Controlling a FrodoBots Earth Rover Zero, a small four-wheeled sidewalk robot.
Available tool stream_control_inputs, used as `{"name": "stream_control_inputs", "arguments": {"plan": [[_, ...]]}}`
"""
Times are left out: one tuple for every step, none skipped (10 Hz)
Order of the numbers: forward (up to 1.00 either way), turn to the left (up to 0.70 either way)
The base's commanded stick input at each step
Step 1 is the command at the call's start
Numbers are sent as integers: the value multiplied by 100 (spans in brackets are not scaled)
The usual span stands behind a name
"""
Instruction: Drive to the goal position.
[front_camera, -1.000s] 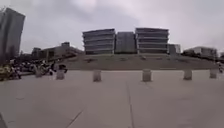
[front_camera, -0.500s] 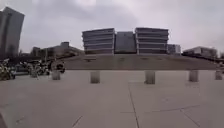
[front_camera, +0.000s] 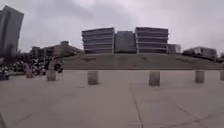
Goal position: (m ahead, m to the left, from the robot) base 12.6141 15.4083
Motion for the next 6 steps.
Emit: {"name": "stream_control_inputs", "arguments": {"plan": [[70, 2], [70, 2], [70, 2], [70, 2], [70, 2], [70, 2]]}}
